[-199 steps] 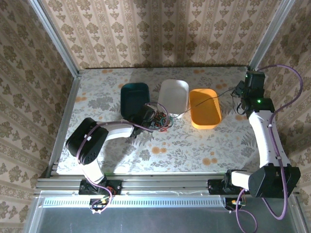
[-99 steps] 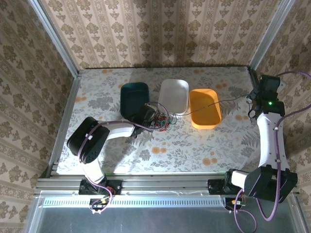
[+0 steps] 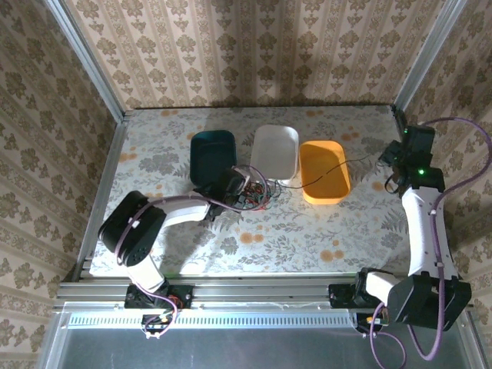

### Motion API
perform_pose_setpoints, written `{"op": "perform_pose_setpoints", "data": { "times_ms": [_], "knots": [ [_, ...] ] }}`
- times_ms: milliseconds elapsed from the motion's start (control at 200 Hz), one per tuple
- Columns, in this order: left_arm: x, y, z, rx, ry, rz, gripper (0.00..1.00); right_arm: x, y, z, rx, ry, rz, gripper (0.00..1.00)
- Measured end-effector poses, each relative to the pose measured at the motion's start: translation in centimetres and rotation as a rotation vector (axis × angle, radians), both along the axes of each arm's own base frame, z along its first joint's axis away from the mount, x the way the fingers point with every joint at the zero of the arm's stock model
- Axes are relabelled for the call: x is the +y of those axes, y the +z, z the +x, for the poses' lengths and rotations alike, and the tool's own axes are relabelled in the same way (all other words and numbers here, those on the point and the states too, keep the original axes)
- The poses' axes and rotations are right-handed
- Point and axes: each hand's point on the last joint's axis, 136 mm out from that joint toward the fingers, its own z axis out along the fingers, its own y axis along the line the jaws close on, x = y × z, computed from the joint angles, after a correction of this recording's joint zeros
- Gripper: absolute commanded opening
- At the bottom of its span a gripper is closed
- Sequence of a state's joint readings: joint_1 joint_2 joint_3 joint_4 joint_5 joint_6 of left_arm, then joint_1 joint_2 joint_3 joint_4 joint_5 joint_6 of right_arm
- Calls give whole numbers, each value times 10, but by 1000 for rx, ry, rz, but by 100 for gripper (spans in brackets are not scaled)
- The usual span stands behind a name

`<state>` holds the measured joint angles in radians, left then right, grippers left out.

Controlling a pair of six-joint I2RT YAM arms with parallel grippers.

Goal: Untangle the cables

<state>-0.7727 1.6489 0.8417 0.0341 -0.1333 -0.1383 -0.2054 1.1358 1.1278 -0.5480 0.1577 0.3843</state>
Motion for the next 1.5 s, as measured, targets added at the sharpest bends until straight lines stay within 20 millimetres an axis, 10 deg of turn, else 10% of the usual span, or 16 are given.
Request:
{"op": "perform_pose_setpoints", "data": {
  "times_ms": [155, 340, 540, 750, 1035, 1315, 1500],
  "knots": [
    [-7, 46, -11, -85, -86, -29, 45, 52, 5, 14, -36, 180, 24, 1],
    [-14, 93, -4, -190, -142, -50, 69, 62, 17, 14, -72, 226, 44, 1],
    [-62, 131, 6, -234, -279, -156, 74, 81, 66, 6, -225, 318, 69, 1],
    [-137, 120, 5, -245, -458, -202, 73, 96, 125, -6, -379, 393, 89, 1],
    [-189, 94, -6, -231, -586, -234, 71, 105, 131, 3, -370, 438, 122, 1],
    [-214, 87, 11, -247, -566, -296, 58, 112, 137, 2, -374, 462, 162, 1],
    [-212, 65, 22, -209, -510, -291, 0, 114, 153, -1, -407, 473, 163, 0]
  ]
}}
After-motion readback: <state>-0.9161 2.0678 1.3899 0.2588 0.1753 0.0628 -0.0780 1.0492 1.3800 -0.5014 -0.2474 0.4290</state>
